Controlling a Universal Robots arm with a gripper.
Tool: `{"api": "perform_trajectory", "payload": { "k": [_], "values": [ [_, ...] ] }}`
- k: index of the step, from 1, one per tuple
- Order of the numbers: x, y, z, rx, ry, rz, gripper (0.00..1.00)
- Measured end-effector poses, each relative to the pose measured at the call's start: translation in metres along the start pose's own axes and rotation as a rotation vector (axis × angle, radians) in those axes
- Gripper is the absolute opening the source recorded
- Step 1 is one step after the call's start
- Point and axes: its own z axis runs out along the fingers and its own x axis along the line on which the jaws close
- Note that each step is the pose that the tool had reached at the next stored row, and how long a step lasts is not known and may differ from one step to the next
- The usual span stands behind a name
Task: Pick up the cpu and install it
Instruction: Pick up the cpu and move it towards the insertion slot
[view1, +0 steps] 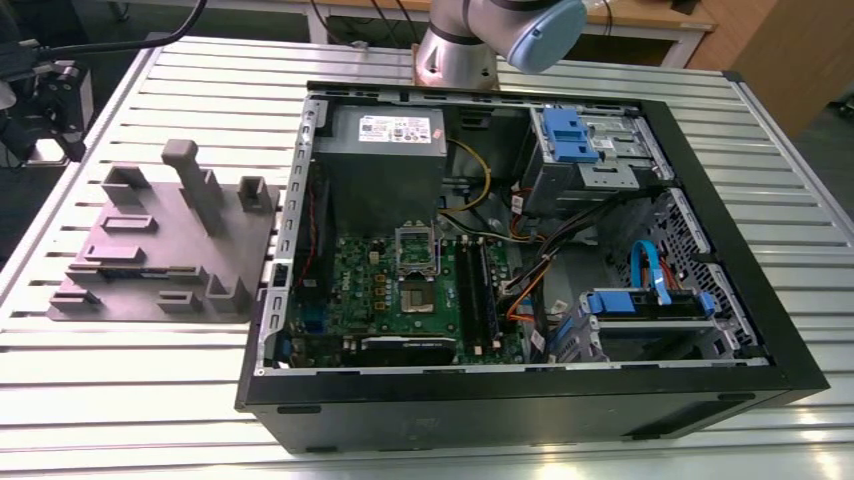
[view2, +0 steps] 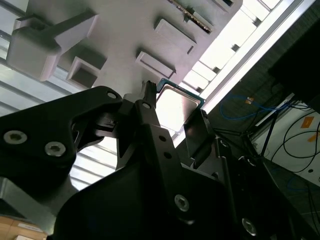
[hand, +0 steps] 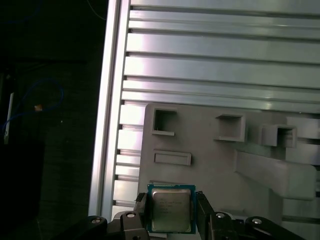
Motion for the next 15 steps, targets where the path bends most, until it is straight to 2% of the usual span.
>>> {"api": "perform_trajectory", "payload": {
  "k": [15],
  "values": [
    [0.0001, 0.0005, -0.0038, 0.0004, 0.0001, 0.000, 0.47]
  ]
}}
